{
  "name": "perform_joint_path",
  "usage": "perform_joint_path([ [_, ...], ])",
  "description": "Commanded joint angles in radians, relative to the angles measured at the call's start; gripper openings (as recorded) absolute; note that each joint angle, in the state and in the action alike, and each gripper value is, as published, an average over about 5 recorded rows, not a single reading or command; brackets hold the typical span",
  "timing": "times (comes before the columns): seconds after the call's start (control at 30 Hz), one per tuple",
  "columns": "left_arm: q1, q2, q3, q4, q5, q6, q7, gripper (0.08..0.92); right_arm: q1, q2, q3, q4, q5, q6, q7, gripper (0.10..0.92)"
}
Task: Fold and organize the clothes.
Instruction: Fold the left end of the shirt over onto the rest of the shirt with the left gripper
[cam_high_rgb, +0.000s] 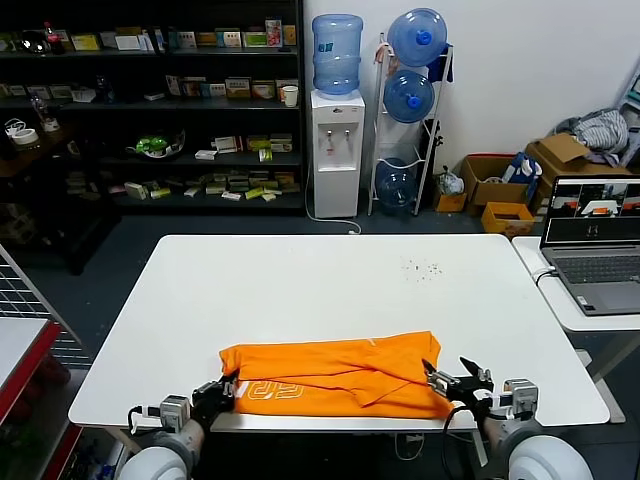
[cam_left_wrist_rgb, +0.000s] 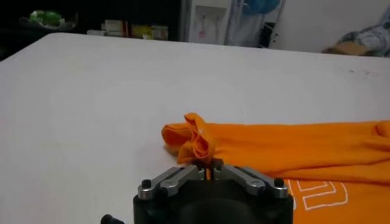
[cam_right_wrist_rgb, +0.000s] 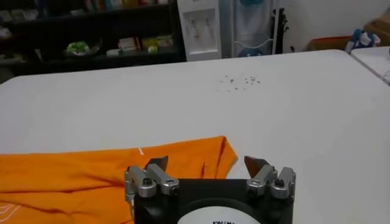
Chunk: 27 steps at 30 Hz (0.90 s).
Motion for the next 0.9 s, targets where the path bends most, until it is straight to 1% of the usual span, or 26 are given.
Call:
perform_joint_path([
  [0.03,0.133,0.212,-0.274,-0.081,-0.088,0.006,0.01,0.13,0.029,0.013,-0.026,-0.012,-0.008,0.008,-0.001,0.823],
  [0.17,0.234,0.314,-0.433,-0.041,-0.113,0.004,0.021,0.13,0.057,0.022,-0.054,-0.027,-0.013,0.018,-0.006,0.823],
  [0.3,0.311,0.371,-0.554,0.04,-0.094,-0.02,0.031,0.13,0.085,0.033,-0.081,-0.038,-0.02,0.024,-0.006,0.823],
  [0.37,0.327,0.378,-0.592,0.084,-0.056,-0.045,0.032,0.13,0.097,0.039,-0.092,-0.042,-0.025,0.024,-0.005,0.823],
  [0.43,0.329,0.366,-0.614,0.102,-0.013,-0.063,0.031,0.13,0.102,0.044,-0.098,-0.044,-0.028,0.023,-0.004,0.823],
  [0.53,0.338,0.332,-0.617,0.056,0.057,-0.083,0.037,0.13,0.101,0.048,-0.099,-0.045,-0.033,0.023,-0.003,0.823],
  [0.63,0.349,0.292,-0.544,-0.064,0.083,-0.091,0.044,0.13,0.091,0.05,-0.093,-0.045,-0.04,0.023,-0.001,0.823],
  [0.73,0.315,0.235,-0.411,-0.21,-0.017,-0.035,0.033,0.13,0.075,0.055,-0.084,-0.044,-0.049,0.023,0.001,0.823],
  [0.83,0.194,0.151,-0.21,-0.323,-0.168,0.062,-0.018,0.13,0.055,0.067,-0.073,-0.041,-0.062,0.022,0.002,0.823],
  [0.9,0.08,0.078,-0.069,-0.339,-0.219,0.103,-0.049,0.13,0.036,0.077,-0.062,-0.036,-0.071,0.022,0.003,0.823],
])
